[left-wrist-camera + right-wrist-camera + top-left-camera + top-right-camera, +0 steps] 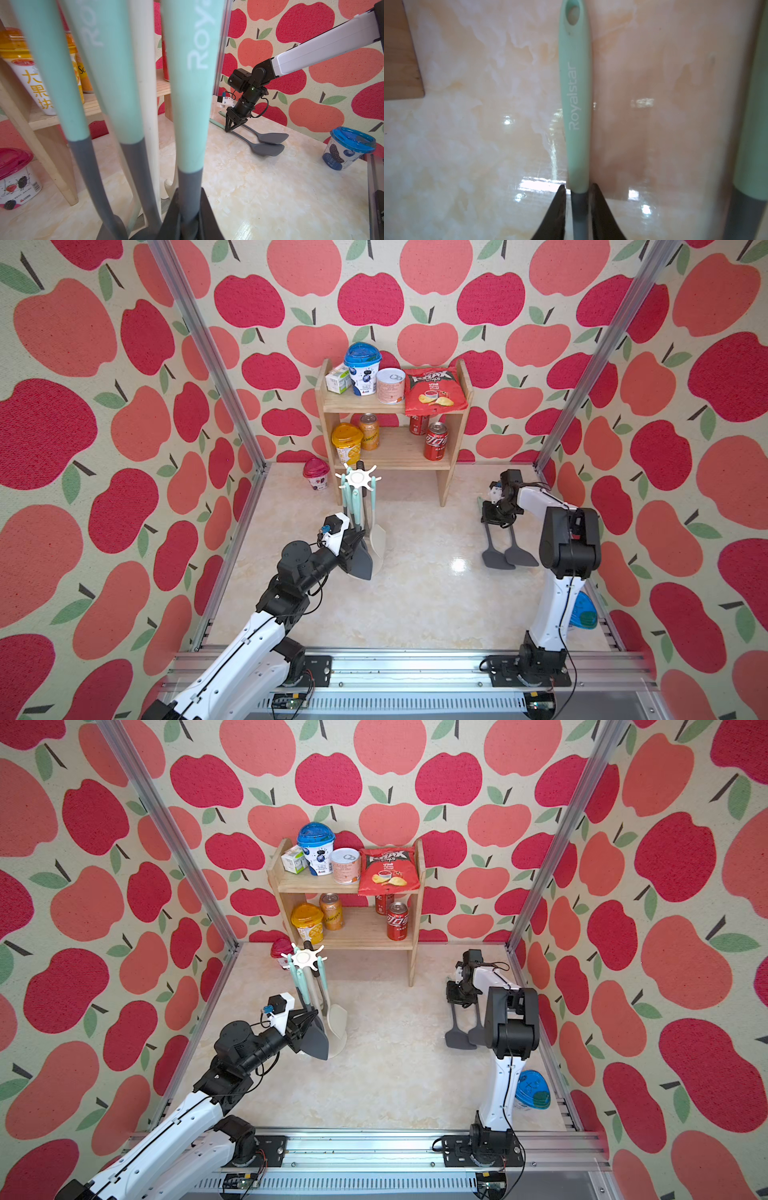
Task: Take the spatula off the kitchen utensil rack
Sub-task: Place the spatula at the center of the board.
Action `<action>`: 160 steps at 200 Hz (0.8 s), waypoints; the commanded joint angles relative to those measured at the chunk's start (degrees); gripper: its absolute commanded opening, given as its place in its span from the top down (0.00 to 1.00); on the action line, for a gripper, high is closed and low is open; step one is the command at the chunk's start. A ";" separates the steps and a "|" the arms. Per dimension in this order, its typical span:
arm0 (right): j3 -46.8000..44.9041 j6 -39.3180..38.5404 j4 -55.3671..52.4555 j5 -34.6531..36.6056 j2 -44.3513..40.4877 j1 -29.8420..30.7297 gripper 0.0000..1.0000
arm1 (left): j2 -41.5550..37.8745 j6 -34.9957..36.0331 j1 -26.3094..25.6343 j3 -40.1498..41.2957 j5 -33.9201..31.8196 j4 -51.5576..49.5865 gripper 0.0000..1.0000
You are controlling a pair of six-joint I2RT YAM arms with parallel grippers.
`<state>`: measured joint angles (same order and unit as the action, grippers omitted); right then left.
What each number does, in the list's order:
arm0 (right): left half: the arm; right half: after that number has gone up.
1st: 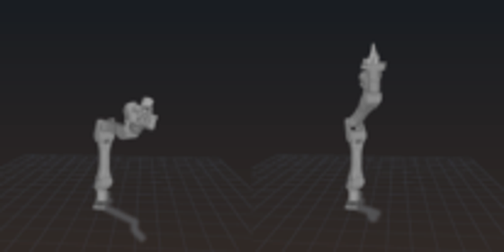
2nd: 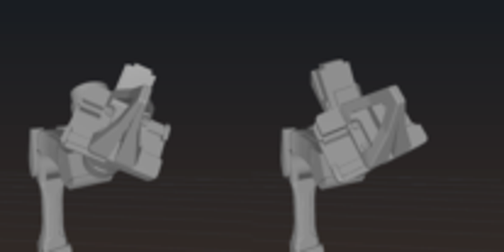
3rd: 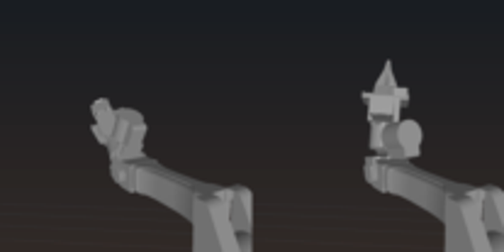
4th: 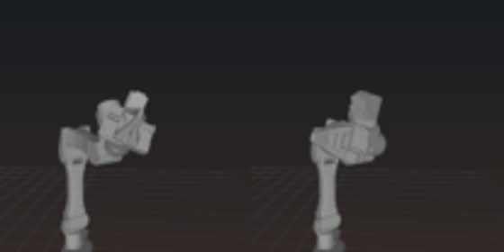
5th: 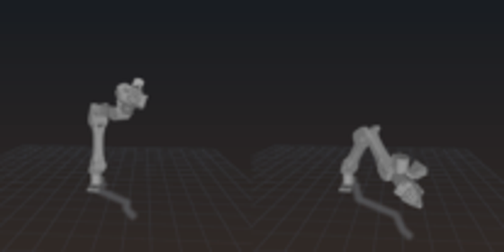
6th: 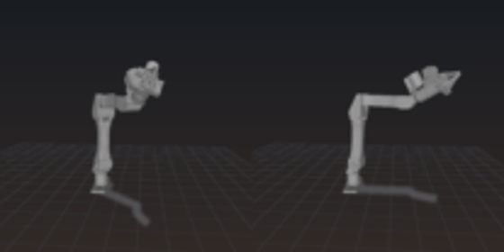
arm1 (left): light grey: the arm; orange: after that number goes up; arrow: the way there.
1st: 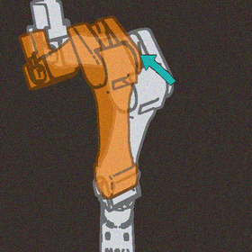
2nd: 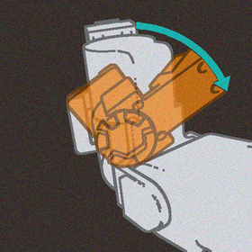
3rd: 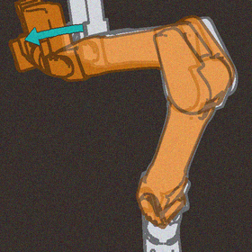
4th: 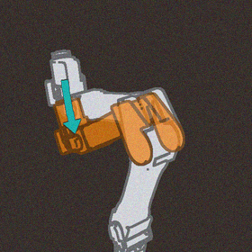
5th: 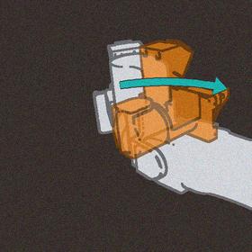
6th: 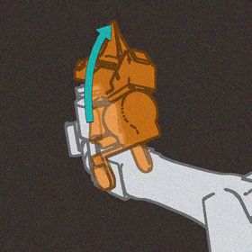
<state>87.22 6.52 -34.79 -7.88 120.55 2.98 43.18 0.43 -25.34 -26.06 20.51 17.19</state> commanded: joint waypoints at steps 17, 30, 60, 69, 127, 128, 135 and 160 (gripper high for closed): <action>0.15 0.00 -0.79 1.04 -1.37 -0.17 0.64 | 1.18 -1.06 -0.32 2.03 0.28 -6.29 1.00; -0.61 -0.28 -0.11 2.73 -3.09 0.26 0.62 | 1.49 -0.87 -0.32 1.76 0.32 -6.38 1.00; -4.95 -0.86 4.55 7.64 -9.91 1.91 0.58 | 1.53 -0.69 -0.32 1.72 0.29 -6.40 1.00; -6.75 -0.85 6.19 7.96 -12.14 2.38 0.58 | 1.59 -0.60 -0.32 1.72 0.32 -6.36 1.00; -21.12 -0.72 21.19 1.68 -27.59 5.88 0.57 | 2.00 -0.16 -0.41 1.28 0.59 -6.60 1.00; -21.34 -0.72 21.40 1.57 -27.80 5.93 0.57 | 2.00 -0.16 -0.41 1.24 0.59 -6.62 1.00; -22.73 -0.56 22.61 0.56 -29.10 6.13 0.57 | 2.14 -0.08 -0.41 1.15 0.64 -6.77 1.00; -25.03 -0.27 24.38 -2.41 -31.85 6.54 0.58 | 2.62 0.27 -0.41 0.88 0.94 -6.78 1.00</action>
<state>64.45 6.39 -15.18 -6.24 91.07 9.19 44.05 0.40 -25.45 -26.09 20.53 17.98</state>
